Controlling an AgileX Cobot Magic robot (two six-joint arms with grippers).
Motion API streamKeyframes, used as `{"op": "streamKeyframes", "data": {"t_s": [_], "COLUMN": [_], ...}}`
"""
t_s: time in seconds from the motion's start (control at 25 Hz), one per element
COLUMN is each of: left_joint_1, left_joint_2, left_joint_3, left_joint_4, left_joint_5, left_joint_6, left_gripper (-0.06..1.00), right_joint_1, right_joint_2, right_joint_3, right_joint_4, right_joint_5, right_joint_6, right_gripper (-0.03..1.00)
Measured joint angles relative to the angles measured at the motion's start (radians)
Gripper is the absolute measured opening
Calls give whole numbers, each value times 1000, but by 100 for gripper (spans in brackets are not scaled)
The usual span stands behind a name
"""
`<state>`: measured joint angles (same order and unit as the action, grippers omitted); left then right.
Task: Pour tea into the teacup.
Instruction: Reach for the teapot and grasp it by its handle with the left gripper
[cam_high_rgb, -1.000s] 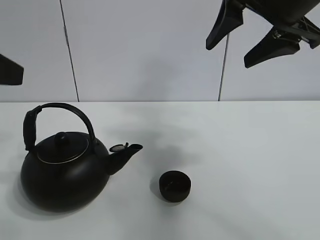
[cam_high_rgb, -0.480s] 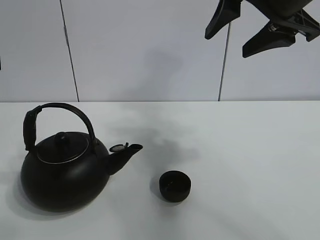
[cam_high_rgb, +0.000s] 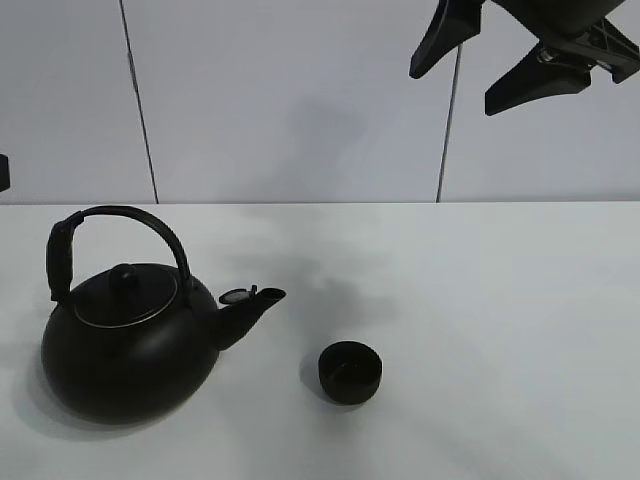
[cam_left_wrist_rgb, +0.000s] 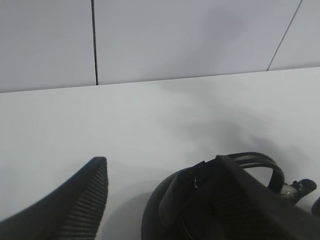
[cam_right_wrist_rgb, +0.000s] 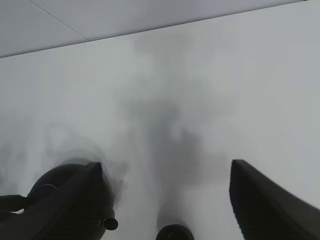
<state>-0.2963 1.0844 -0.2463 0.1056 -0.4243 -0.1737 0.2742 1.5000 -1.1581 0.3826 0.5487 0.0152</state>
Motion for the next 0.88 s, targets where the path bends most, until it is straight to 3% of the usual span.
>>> {"op": "streamKeyframes", "data": {"t_s": [0.16, 0.48, 0.88], "left_joint_1": [0, 0, 0], "left_joint_2": [105, 273, 422], "left_joint_3": [0, 0, -1], "left_joint_4": [46, 223, 227], "left_joint_5": [-75, -229, -367], "left_joint_6": [-26, -216, -214], "left_gripper": [44, 44, 44], "right_joint_1": [0, 0, 0], "right_joint_2": [0, 0, 0], "right_joint_3": [0, 0, 0], "right_joint_4": [3, 3, 3], "right_joint_5": [-1, 9, 61], "right_joint_6": [0, 0, 0], "right_gripper": [49, 49, 49]}}
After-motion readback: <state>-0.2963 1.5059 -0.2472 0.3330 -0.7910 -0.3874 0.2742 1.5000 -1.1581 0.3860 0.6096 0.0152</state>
